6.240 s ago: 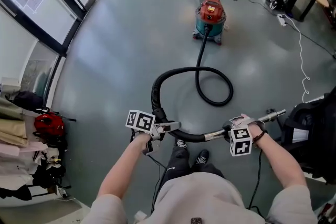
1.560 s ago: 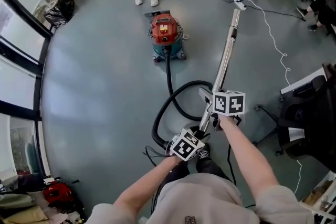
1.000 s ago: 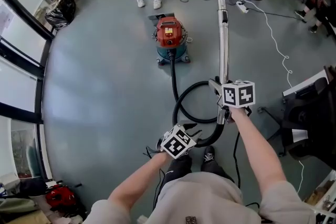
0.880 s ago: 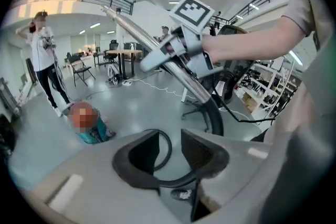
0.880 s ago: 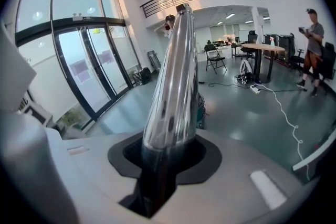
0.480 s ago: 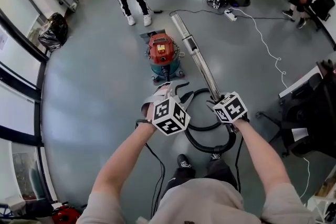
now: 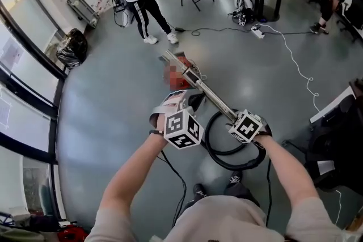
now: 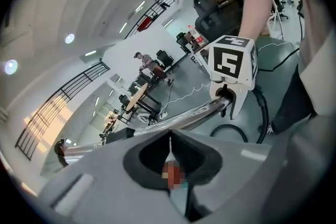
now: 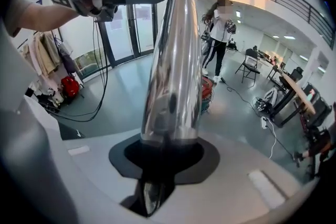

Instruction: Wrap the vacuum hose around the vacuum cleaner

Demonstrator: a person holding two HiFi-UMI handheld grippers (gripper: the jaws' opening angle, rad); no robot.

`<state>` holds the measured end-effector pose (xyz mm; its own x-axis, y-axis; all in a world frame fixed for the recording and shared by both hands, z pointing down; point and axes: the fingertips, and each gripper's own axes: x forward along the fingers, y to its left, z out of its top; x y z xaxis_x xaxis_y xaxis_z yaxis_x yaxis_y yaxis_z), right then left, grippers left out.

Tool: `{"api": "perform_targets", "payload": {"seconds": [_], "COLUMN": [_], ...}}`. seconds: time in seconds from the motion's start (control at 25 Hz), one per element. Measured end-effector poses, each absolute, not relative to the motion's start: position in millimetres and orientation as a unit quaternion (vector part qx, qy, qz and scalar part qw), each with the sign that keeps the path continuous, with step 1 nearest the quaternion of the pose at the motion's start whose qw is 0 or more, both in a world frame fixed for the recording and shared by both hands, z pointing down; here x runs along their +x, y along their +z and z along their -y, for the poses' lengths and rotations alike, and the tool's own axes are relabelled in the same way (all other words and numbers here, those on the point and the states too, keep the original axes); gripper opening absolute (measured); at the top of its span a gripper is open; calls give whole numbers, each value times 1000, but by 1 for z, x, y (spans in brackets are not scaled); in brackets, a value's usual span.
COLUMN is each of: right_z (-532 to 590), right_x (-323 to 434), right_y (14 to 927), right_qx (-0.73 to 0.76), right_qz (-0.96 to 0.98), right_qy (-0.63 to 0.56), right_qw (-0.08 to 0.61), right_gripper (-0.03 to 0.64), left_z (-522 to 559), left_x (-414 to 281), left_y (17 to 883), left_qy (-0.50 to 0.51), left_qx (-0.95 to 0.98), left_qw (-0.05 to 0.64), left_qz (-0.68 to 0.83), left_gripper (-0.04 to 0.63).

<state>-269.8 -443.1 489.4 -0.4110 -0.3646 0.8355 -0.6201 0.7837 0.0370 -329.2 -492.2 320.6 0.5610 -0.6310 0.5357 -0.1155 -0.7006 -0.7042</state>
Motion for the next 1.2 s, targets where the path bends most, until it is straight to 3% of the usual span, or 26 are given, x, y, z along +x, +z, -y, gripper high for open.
{"api": "perform_targets", "payload": {"seconds": [0.08,0.16,0.2,0.32,0.4,0.8,1.2], "right_z": [454,466,472,484,486,480,469], "right_x": [-258,-245,-239,-226,-226,-236,-236], "right_y": [484,481,480,477,479,478,481], "right_qx": [278,258,249,223,196,102,50], "right_qz": [831,834,835,839,840,815,794], "right_qy": [127,115,109,86,67,-7,-66], "right_qw": [464,474,478,489,501,570,603], "right_gripper": [121,120,121,120,118,118,120], "left_z": [499,502,503,503,503,504,489], "left_x": [-321,-311,-305,-291,-285,-294,-331], "left_y": [317,318,319,319,318,352,417], "left_qy": [-418,-425,-429,-450,-469,-651,-746], "left_qx": [-816,-811,-808,-789,-773,-652,-615], "left_qw": [320,323,325,347,365,373,255], "left_qz": [-237,-239,-239,-232,-222,-106,-33], "left_gripper": [14,64,110,330,374,384,328]}}
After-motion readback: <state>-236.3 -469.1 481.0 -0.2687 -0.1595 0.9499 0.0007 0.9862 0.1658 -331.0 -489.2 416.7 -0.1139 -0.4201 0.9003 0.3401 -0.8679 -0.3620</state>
